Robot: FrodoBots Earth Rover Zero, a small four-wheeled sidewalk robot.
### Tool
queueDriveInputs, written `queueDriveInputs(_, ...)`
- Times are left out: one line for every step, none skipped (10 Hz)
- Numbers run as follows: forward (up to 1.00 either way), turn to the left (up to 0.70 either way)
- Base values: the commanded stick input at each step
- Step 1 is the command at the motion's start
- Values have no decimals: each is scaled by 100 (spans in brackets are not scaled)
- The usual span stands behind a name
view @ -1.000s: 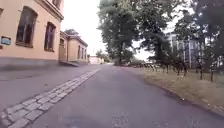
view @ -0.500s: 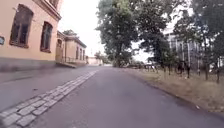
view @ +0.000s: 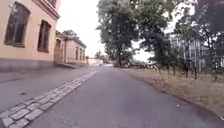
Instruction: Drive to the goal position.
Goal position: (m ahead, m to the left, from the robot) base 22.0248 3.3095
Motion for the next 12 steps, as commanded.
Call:
queueDriveInputs(85, 1)
queueDriveInputs(85, 1)
queueDriveInputs(85, 1)
queueDriveInputs(85, 1)
queueDriveInputs(85, 0)
queueDriveInputs(85, -15)
queueDriveInputs(85, -32)
queueDriveInputs(85, -14)
queueDriveInputs(85, 1)
queueDriveInputs(85, -5)
queueDriveInputs(85, -21)
queueDriveInputs(85, 1)
